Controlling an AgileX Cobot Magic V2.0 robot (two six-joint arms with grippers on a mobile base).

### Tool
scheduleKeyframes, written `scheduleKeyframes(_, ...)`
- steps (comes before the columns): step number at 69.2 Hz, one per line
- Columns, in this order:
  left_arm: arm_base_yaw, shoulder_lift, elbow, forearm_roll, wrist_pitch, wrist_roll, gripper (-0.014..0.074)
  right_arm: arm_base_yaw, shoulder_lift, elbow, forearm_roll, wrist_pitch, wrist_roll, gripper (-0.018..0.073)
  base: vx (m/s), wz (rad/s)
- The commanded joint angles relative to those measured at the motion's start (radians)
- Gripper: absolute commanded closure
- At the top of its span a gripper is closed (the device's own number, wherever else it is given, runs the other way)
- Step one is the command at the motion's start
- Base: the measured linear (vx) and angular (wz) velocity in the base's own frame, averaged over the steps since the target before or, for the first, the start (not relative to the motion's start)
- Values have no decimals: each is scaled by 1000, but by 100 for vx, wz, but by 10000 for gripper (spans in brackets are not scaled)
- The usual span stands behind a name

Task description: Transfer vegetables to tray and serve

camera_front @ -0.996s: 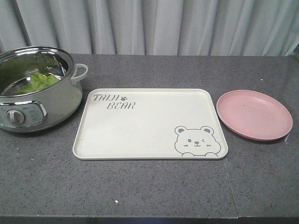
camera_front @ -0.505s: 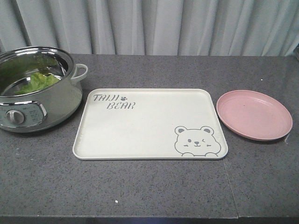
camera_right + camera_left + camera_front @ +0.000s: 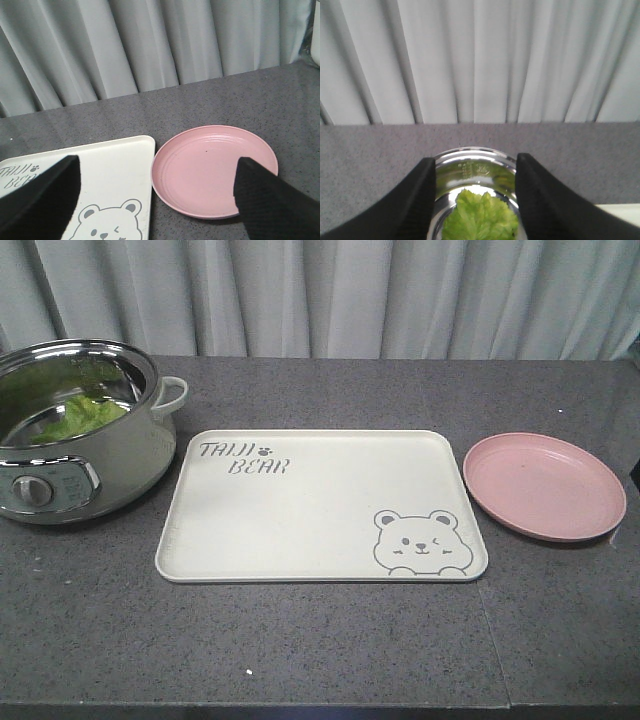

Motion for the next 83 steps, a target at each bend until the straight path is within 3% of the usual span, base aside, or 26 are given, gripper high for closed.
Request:
scheduleKeyframes(1, -1, 89, -128, 17, 52, 3, 230, 3, 7, -33, -12, -49, -15, -34, 0, 0)
scheduleKeyframes(11, 10, 256, -265, 13, 184, 2, 174, 3, 7, -33, -12, -28, -18, -34, 0, 0)
scheduleKeyframes(24, 20, 379, -310, 14, 284, 3, 83, 3, 7, -33, -12, -16, -30, -34, 0, 0)
scheduleKeyframes(83, 30, 650, -307, -67, 380, 2, 82, 3, 7, -33, -8, 51, -45, -34, 0, 0)
